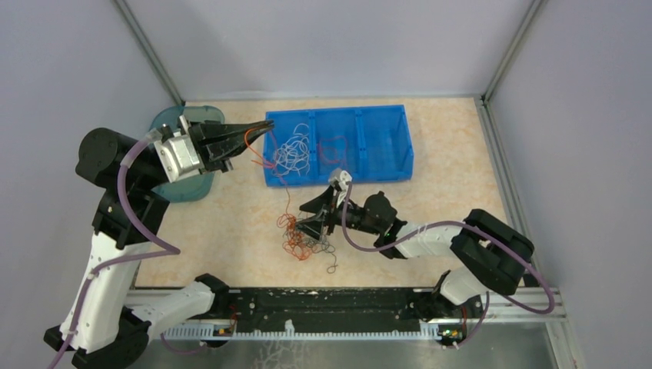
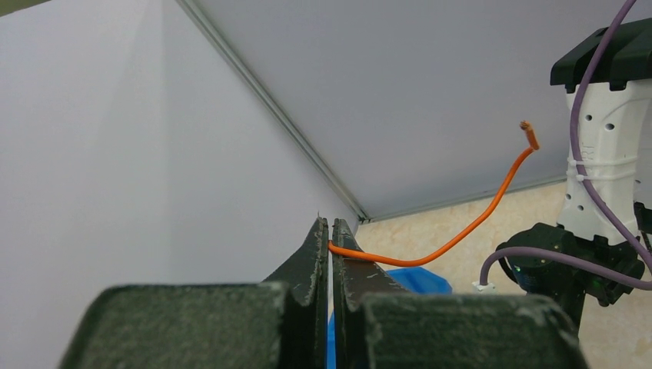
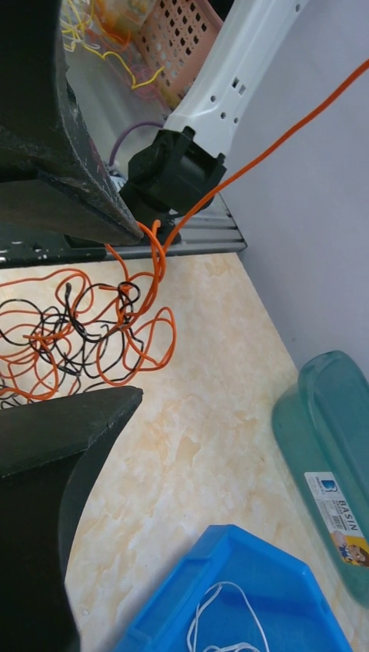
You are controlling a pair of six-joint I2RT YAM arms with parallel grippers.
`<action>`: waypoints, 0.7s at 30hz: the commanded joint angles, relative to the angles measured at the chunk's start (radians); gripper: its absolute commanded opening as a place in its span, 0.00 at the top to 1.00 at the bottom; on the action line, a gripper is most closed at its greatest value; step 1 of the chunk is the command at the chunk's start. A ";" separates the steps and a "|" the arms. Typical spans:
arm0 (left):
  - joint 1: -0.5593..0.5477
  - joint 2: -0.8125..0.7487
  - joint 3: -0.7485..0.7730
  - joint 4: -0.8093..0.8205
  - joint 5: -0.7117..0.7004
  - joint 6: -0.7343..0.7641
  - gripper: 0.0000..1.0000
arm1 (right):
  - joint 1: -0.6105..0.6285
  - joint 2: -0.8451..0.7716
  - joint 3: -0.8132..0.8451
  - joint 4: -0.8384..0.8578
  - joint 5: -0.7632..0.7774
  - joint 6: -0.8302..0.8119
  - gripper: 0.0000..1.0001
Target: Untangle the cables
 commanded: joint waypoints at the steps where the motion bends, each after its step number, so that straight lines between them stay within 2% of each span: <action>1: -0.002 0.001 0.034 0.032 0.016 -0.023 1.00 | 0.012 0.029 0.056 0.128 0.007 0.023 0.34; 8: -0.003 0.009 0.048 0.035 0.014 -0.035 1.00 | 0.013 0.072 0.067 0.170 0.018 0.019 0.44; 15: -0.003 0.015 0.052 0.036 0.017 -0.038 1.00 | 0.043 0.116 0.101 0.179 0.025 -0.017 0.38; 21: -0.002 0.028 0.058 0.050 0.023 -0.042 1.00 | 0.101 0.143 0.143 0.193 0.049 -0.043 0.37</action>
